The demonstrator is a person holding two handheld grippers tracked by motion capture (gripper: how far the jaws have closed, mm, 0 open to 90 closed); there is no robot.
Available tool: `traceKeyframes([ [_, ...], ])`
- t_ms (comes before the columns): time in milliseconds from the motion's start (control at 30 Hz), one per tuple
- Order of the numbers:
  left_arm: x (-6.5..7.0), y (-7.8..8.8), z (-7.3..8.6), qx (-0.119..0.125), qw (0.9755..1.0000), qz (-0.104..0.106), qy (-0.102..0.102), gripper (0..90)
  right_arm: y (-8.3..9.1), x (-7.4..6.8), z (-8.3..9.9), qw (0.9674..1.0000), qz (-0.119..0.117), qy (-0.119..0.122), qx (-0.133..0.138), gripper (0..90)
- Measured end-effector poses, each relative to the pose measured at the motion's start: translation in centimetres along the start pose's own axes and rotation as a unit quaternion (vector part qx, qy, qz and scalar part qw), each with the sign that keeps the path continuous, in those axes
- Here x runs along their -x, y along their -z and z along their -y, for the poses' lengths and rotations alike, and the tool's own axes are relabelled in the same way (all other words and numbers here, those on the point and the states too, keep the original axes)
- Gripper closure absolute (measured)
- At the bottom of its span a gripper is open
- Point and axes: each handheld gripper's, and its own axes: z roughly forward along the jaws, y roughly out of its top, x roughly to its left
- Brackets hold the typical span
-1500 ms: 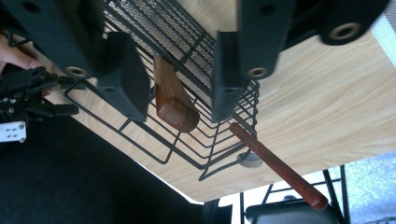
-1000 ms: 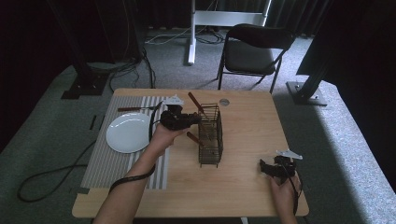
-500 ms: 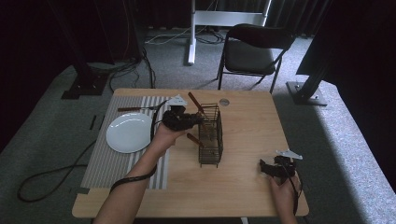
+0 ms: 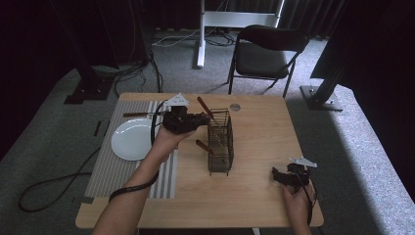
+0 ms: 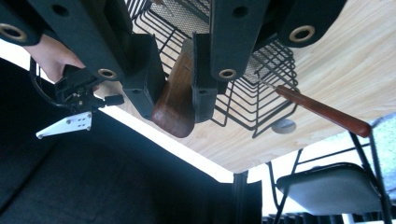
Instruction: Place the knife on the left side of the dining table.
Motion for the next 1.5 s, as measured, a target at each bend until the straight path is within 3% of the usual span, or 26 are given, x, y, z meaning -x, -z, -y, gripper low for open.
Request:
traceKeyframes([
  [667,0.4,5.1,-1.6,0.039,0.9992,-0.008,-0.004,75.4,0.0,0.0,0.0,1.0000,0.000,0.000,-0.001,11.5],
  [967,-0.2,7.1,-1.5,0.049,0.9984,-0.028,-0.001,75.4,0.0,0.0,0.0,1.0000,0.000,0.000,-0.001,11.5],
  [1200,-0.9,9.3,-0.6,0.056,0.9973,-0.048,0.006,75.4,0.0,0.0,0.0,1.0000,0.000,0.000,-0.001,11.5],
  [1500,-2.1,11.5,1.6,0.055,0.9954,-0.075,0.023,75.4,0.0,0.0,0.0,1.0000,0.000,0.000,-0.001,11.5],
])
